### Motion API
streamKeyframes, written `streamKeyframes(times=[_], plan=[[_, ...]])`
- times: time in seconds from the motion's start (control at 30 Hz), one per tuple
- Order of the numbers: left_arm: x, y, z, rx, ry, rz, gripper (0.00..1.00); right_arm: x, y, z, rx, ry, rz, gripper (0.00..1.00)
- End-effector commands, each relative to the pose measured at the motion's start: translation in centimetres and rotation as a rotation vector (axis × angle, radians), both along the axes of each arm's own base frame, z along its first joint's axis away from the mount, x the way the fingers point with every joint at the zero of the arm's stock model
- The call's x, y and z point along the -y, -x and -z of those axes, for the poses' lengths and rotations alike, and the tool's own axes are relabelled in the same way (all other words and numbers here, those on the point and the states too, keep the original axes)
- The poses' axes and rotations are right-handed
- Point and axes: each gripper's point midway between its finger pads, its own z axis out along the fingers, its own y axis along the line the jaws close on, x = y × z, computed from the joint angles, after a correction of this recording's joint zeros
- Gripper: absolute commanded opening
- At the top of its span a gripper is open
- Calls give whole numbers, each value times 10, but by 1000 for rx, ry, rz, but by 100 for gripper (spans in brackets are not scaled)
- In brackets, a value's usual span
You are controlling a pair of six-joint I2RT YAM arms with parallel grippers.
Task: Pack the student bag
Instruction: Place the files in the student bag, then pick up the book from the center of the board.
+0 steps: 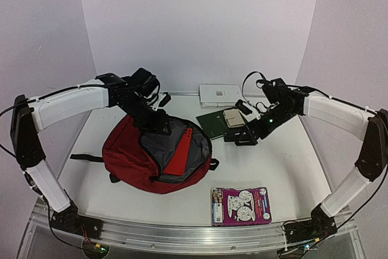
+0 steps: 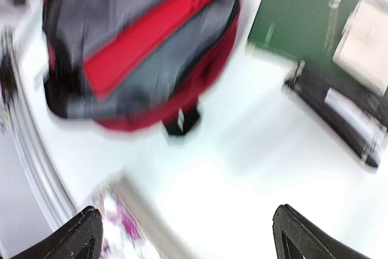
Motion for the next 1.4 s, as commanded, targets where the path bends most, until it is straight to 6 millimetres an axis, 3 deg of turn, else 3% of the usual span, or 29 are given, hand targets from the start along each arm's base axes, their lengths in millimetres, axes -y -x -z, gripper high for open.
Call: streamKeyframes(times=[0.0, 0.13, 0.27, 0.37, 0.47, 0.57, 0.77, 0.97, 1.13, 1.37], plan=[[-16, 11, -55, 115, 87, -79, 54, 41, 59, 23, -11, 173, -238, 94], [-23, 17, -50, 100, 97, -114, 63, 47, 62, 30, -31, 191, -228, 92], [-15, 1, -44, 103, 52, -127, 67, 50, 54, 39, -32, 230, -223, 91], [3, -20, -44, 112, 25, -107, 68, 54, 30, 45, -28, 243, -177, 90], [32, -36, -42, 91, 39, -55, 68, 53, 0, 36, -51, 189, -106, 90], [64, -25, -31, 58, 28, 61, 68, 55, -8, 30, -45, 185, -135, 89], [107, 35, 4, -39, 6, 247, 67, 71, 45, 40, -117, 214, -339, 89], [122, 74, 34, -95, -21, 325, 66, 79, 107, 50, -217, 227, -531, 87], [123, 81, 41, -98, -28, 313, 66, 76, 136, 74, -247, 284, -651, 85], [117, 74, 34, -55, -28, 258, 66, 68, 135, 110, -298, 313, -636, 79]])
